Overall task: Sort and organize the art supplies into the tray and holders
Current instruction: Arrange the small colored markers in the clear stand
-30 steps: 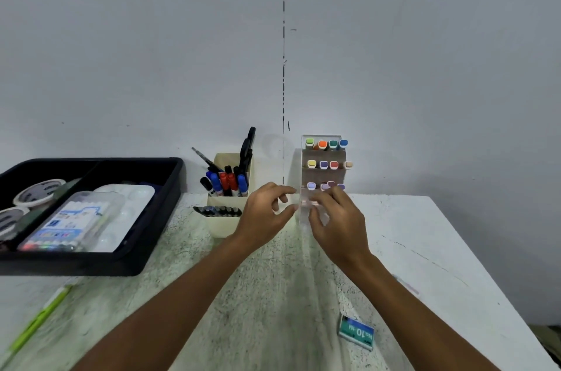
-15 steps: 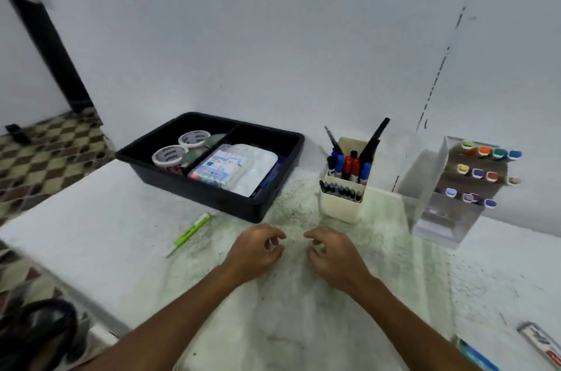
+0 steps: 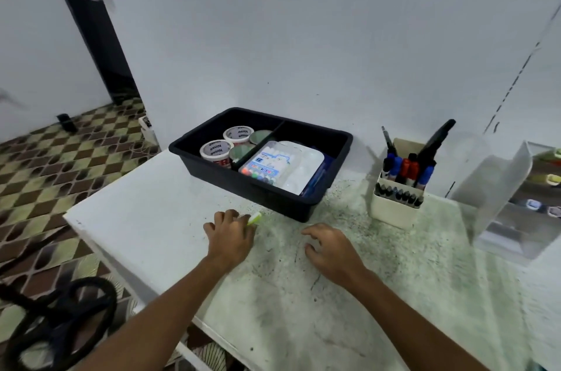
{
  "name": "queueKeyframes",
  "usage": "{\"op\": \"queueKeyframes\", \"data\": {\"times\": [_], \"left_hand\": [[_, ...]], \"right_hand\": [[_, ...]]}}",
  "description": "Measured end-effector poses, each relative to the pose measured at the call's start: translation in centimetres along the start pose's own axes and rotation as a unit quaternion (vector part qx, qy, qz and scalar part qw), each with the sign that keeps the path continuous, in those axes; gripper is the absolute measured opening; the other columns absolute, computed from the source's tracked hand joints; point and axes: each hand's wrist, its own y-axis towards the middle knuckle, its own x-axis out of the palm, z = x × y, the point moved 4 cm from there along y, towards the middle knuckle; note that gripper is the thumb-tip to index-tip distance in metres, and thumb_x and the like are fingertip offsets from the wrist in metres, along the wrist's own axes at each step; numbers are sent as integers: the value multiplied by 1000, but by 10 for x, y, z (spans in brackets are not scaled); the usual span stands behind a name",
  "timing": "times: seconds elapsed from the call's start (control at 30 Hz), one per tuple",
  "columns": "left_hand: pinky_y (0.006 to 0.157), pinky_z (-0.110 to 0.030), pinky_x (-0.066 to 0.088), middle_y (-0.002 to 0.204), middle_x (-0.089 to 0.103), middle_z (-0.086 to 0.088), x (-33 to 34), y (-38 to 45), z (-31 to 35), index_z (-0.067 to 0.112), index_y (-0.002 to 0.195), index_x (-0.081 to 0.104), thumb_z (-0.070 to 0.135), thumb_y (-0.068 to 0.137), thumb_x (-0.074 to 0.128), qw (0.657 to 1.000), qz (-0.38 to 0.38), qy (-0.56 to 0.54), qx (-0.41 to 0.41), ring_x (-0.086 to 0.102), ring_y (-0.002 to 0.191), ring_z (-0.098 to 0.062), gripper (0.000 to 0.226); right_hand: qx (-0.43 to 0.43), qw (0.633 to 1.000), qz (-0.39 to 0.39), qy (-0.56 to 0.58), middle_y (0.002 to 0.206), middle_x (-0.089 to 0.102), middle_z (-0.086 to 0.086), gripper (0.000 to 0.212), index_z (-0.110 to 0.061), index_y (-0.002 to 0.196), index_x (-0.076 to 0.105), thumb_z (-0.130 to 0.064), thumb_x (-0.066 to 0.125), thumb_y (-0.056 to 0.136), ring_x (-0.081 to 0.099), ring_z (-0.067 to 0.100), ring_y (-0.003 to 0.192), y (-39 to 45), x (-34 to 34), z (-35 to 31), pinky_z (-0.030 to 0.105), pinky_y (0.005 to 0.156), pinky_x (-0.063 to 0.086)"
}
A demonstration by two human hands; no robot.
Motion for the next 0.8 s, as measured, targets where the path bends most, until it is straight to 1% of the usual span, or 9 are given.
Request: {"op": "queueKeyframes", "data": {"times": [0.1, 0.17, 0.27, 0.33, 0.4, 0.47, 0.57, 0.7, 0.8], "left_hand": [[82, -38, 26, 111, 60, -2, 3, -6, 14, 26, 109, 71, 32, 92, 57, 996, 65, -40, 37, 42, 106, -23, 23], [77, -36, 28, 102, 66, -1, 8, -11, 32, 24, 101, 74, 29, 88, 64, 992, 74, -68, 72, 47, 99, -24, 17], [73, -34, 42, 88, 72, 0, 11, -19, 71, 20, 92, 75, 27, 79, 63, 980, 56, -124, 148, 57, 88, -27, 19], [71, -26, 42, 86, 71, -1, 10, -28, 106, 15, 91, 74, 24, 75, 64, 960, 22, -211, 182, 58, 84, -23, 21], [67, -10, 37, 84, 67, 4, 7, -38, 145, 14, 93, 73, 27, 76, 68, 934, -5, -285, 214, 55, 76, -9, 21], [63, -4, 37, 80, 64, 12, -1, -49, 186, 15, 97, 72, 24, 76, 73, 904, -23, -343, 255, 56, 71, -6, 23], [59, -5, 39, 78, 62, 18, -20, -58, 245, 14, 98, 70, 19, 77, 76, 866, -28, -386, 316, 60, 72, -2, 23], [58, -11, 45, 75, 63, 14, -50, -59, 311, 25, 89, 65, 6, 77, 77, 828, -35, -450, 332, 61, 74, 1, 26], [62, -14, 50, 79, 67, 10, -69, -57, 355, 22, 88, 65, 5, 79, 75, 803, -30, -486, 342, 62, 75, 0, 22]], "right_hand": [[23, 1000, 16, 4, 118, 65, 6, 33, -10, 121, 65, -15, 57, 89, 60, 22, 107, -9, -12, 12, 35, 90, 49], [48, 998, 31, 13, 117, 65, 6, 32, -11, 120, 66, -15, 59, 89, 60, 22, 106, -19, -24, 25, 36, 91, 49], [79, 994, 65, 30, 116, 67, 5, 30, -11, 117, 67, -13, 62, 87, 62, 18, 101, -38, -48, 45, 32, 89, 50], [106, 989, 97, 44, 112, 68, 4, 29, -9, 114, 69, -8, 65, 85, 62, 13, 95, -56, -69, 59, 27, 86, 51], [131, 981, 137, 50, 107, 69, 6, 27, -7, 110, 71, -4, 66, 83, 62, 12, 89, -79, -95, 77, 28, 83, 54], [161, 970, 175, 51, 102, 69, 6, 23, -5, 105, 72, -1, 67, 83, 64, 13, 84, -104, -122, 97, 27, 79, 55], [209, 950, 225, 63, 99, 69, 3, 21, -4, 101, 73, 3, 65, 83, 64, 10, 79, -140, -163, 124, 9, 73, 49], [239, 925, 289, 65, 90, 69, 1, 21, -2, 98, 72, 8, 63, 82, 63, 4, 76, -172, -212, 148, 2, 69, 45], [258, 908, 324, 60, 91, 68, 0, 19, -3, 97, 71, 7, 62, 83, 62, 2, 75, -188, -244, 165, -1, 68, 41]]}}
